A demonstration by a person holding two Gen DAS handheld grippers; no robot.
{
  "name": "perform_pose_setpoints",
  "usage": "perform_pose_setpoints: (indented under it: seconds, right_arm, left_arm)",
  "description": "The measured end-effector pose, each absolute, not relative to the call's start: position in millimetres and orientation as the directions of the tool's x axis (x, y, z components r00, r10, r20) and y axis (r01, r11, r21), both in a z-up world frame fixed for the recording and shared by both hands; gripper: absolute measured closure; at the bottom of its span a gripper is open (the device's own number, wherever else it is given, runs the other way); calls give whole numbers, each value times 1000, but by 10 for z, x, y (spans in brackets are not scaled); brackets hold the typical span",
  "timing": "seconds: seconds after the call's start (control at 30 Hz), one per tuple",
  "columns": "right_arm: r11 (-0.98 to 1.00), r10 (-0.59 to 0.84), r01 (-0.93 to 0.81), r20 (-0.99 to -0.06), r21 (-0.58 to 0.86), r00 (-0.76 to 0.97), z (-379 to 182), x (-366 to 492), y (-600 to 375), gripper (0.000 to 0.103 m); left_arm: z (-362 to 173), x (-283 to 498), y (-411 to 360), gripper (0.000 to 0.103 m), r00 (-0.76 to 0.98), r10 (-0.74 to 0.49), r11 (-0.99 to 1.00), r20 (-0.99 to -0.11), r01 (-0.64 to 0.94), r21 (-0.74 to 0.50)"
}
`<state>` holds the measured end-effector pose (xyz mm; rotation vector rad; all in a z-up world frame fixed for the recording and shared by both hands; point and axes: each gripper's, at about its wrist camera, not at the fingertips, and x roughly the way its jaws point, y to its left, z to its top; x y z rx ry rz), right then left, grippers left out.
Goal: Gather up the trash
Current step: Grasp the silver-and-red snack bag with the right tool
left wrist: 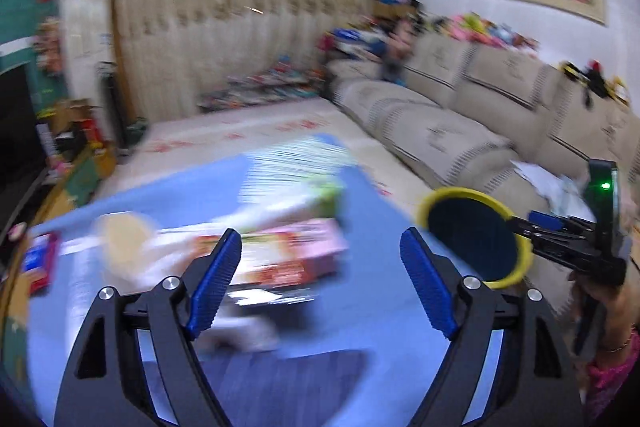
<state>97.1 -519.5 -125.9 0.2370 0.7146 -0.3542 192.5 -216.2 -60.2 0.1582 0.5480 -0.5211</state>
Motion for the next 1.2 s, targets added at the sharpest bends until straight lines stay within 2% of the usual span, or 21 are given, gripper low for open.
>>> perform_pose_setpoints:
  seconds: [0.13,0.33,0.47,0.57,0.7,0.87,0.9,0.97,1.2]
  right_arm:
    - [956,-140,276,-668,102,731,-1157,1295,-4670,54]
    - [987,-15,117,-644,115,765,-994,1569,-3888,54]
    - [992,60,25,-646,121,761,-997,1661,-3421,54]
    - [986,115,-9,-648,164,753,-1011,1722,-3247,54]
    - [991,108,-30,-657,130,746,-1011,1830,-3056,54]
    - [997,41,-77,-658,-25,752,-1063,1866,-2777,53]
    - [996,21,-75,-653,-55,757,-1078,1884,-2750,45]
    - [991,-16,-73,-645,-111,764,-1108,1931,-2697,37]
    - [951,-104,-106,-624,-291,775,-1166,1970,-2533,32]
  left_arm:
    - [-602,2037,-1444,19,815,-313,927,-489,374,30]
    - [-783,2216,-508,19,882,-144,987,-448,160,-3]
    - [-885,2310,-136,19,891,-138,990,-432,113,-83]
    - [-954,2347,-107,19,893,-128,992,-431,107,-73]
    - [-1005,2388,-176,19,876,-155,988,-456,138,-72]
    - [-1011,2380,-298,18,872,-163,987,-461,149,-68]
    - [-1015,2383,-294,18,872,-164,986,-462,148,-71]
    - [-1027,2382,-308,18,870,-164,986,-465,146,-76]
    - [-1093,2436,-317,18,852,-170,986,-495,145,-89]
